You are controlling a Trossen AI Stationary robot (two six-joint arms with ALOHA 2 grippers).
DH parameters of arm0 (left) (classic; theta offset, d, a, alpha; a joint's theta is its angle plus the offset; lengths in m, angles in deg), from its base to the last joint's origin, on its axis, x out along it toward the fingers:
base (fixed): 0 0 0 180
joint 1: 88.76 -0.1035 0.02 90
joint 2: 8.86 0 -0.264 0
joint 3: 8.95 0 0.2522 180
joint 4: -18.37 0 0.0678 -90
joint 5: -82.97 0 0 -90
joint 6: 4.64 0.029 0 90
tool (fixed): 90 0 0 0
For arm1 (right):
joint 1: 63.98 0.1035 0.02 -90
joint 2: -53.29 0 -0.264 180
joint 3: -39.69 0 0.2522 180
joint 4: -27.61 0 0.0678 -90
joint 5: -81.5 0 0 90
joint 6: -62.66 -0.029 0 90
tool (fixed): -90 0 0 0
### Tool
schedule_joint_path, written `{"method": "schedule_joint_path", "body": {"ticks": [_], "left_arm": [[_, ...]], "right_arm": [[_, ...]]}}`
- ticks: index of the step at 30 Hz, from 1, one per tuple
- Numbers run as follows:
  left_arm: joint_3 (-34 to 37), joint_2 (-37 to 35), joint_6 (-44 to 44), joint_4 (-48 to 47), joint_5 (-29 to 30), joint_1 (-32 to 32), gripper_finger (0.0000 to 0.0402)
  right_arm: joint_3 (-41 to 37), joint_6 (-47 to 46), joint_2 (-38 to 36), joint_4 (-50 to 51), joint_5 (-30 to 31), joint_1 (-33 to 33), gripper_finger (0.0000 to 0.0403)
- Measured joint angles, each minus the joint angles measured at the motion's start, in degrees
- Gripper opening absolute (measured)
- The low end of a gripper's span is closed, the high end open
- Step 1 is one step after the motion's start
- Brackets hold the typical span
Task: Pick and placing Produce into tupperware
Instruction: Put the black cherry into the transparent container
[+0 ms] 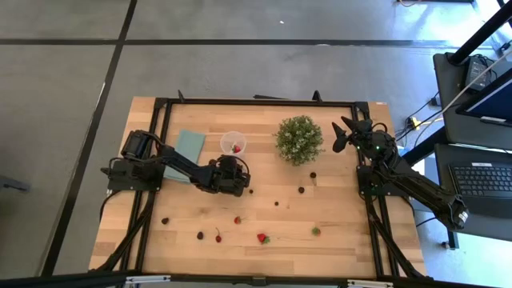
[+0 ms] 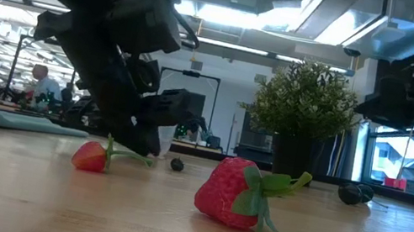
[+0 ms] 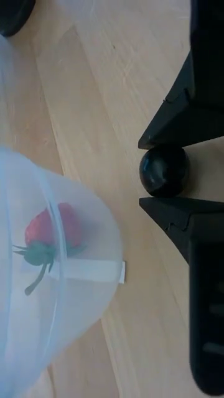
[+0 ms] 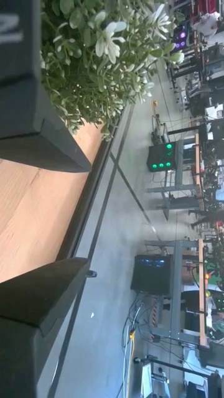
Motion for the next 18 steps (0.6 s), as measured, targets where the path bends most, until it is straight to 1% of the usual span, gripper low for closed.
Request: {"method": "schedule_joint_path", "body": {"ticks": [6, 8, 10, 12, 18], "left_arm": [[-0.23, -0.74, 0.11, -0.12, -0.04, 0.19, 0.011], [-0.55, -1.71, 0.79, -0.5, -1.3, 0.43, 0.0109], [-0.89, -3.74, 2.51, -0.27, -4.43, 0.97, 0.0107], [-1.22, -6.4, 4.59, 0.14, -5.55, 1.28, 0.0107], [-1.26, -14.95, 7.95, -1.38, -4.47, 1.54, 0.0107]], "right_arm": [[-0.01, -0.01, 0.0, 0.0, -0.02, 0.0, 0.0239], [0.0, -0.02, 0.0, 0.0, -0.03, 0.0, 0.0239], [0.0, -0.02, -0.01, 0.0, -0.07, 0.0, 0.0239], [0.0, -0.02, 0.0, 0.02, -0.06, 0.0, 0.0239], [0.0, -0.04, -0.02, 0.02, -0.15, 0.02, 0.0239]]}}
